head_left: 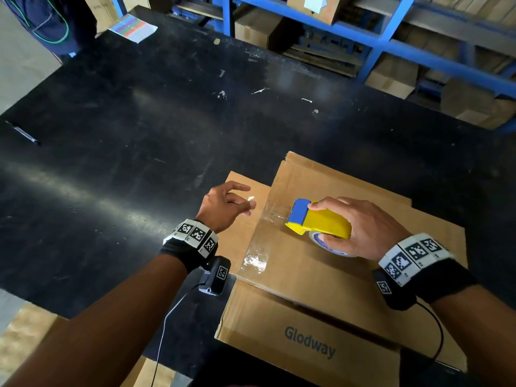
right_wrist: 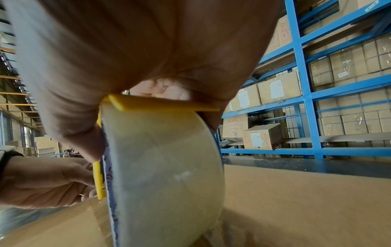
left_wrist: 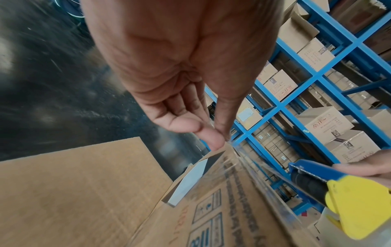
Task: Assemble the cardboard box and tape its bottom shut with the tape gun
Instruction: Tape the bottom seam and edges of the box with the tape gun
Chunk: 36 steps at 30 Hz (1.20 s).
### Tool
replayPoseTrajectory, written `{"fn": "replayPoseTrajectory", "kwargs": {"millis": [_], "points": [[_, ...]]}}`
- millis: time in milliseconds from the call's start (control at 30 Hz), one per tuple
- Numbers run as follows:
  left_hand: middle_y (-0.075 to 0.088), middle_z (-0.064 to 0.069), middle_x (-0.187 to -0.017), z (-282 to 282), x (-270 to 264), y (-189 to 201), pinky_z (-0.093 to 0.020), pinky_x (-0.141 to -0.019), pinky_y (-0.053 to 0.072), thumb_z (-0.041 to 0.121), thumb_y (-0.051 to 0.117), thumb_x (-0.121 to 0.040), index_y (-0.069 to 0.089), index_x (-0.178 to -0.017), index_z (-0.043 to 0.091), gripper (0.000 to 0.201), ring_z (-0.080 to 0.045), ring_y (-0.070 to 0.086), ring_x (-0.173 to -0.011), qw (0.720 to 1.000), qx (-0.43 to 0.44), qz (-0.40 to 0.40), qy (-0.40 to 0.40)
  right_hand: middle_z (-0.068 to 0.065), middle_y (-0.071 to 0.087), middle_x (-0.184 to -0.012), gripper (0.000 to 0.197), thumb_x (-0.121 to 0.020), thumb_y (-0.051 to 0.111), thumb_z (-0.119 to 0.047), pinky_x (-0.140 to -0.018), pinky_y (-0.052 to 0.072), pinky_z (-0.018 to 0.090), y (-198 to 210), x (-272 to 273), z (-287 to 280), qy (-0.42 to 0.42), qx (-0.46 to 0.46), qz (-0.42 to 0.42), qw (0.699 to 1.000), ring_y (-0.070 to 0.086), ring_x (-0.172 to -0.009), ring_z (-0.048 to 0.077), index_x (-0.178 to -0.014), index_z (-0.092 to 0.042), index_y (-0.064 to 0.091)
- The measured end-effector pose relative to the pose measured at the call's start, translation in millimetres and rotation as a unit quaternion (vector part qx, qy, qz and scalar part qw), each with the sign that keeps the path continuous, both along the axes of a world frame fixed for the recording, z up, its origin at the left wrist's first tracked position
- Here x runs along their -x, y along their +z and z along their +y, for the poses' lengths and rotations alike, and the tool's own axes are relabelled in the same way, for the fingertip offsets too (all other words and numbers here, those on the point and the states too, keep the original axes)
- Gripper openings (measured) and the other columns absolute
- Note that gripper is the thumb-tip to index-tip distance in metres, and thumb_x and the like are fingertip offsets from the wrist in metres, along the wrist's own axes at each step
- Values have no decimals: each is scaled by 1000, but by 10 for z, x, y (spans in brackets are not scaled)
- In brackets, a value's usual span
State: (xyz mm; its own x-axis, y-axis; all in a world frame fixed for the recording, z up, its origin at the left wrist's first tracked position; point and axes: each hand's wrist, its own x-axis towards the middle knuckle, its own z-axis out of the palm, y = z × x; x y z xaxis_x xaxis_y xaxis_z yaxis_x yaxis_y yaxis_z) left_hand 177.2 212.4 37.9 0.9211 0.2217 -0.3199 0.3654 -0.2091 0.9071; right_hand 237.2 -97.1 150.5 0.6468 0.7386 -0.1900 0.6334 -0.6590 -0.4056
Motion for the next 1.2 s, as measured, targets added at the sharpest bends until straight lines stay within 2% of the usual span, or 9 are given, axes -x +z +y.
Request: {"fn": "replayPoseTrajectory", "kwargs": {"millis": [200,367,533,633,733,833,933,1033,1200], "points": [[81,8,-79,-83,-3,-119,-45,-103,55,42,80,-87,66,-115,32,33,-5,77,-92,999,-13,24,-29,-11,66,-114,56,-78,60,-64,-68,56,35,-18,-1,6,-3,2,-7,1000,65,-87,14,-128,-41,49],[81,10,-83,-173,11,-109,-38,-99,57,41,75,-91,66,-120,29,33,-4,76,-90,996,-74,11,-50,-11,65,-114,56,-78,59,-66,-68,57,34,-28,-2,10,-3,11,-6,1000,65,-87,14,-128,-42,48],[71,7,-117,-109,35,-101,-32,-92,54,54,74,-87,66,-124,27,47,-11,74,-88,984,-173,19,-50,-9,66,-113,56,-77,59,-65,-69,57,35,-19,-1,28,-4,17,-13,1000,65,-88,15,-127,-43,47],[66,4,-123,-81,80,-54,-42,-92,60,38,77,-89,67,-124,25,39,-9,70,-101,985,-152,-72,-40,-10,66,-115,55,-77,59,-65,-69,57,34,-5,-2,25,-1,13,-13,1000,65,-89,15,-126,-42,48],[54,9,-145,-142,88,35,-41,-107,49,36,79,-86,63,-135,32,51,-12,52,-132,959,-168,-181,-142,-12,66,-117,55,-77,60,-63,-70,56,34,-3,-7,21,2,11,-15,1000,65,-90,14,-126,-41,50],[35,18,-163,-258,47,117,-49,-118,31,64,71,-84,48,-149,38,74,-14,31,-150,920,-237,-173,-260,-12,66,-115,57,-77,62,-61,-71,55,33,-20,-34,15,7,19,-19,1000,64,-89,14,-129,-41,52],[25,20,-167,-279,9,108,-60,-117,31,79,59,-81,37,-156,40,87,-15,22,-154,891,-304,-135,-310,-10,64,-116,60,-78,63,-63,-72,54,30,-18,-62,-8,8,30,-14,999,63,-92,13,-133,-42,51],[24,22,-167,-246,-13,113,-59,-118,31,83,56,-79,33,-156,44,90,-18,21,-155,875,-344,-120,-318,-12,61,-115,60,-81,65,-61,-73,53,28,2,-60,-101,-3,20,8,1000,61,-93,11,-137,-44,49],[22,24,-167,-252,-8,164,-58,-115,32,81,59,-81,32,-157,45,87,-20,22,-155,868,-361,-105,-323,-19,59,-110,63,-77,61,-68,-80,53,35,99,-14,-643,-38,2,24,999,60,-94,7,-136,-49,50]]}}
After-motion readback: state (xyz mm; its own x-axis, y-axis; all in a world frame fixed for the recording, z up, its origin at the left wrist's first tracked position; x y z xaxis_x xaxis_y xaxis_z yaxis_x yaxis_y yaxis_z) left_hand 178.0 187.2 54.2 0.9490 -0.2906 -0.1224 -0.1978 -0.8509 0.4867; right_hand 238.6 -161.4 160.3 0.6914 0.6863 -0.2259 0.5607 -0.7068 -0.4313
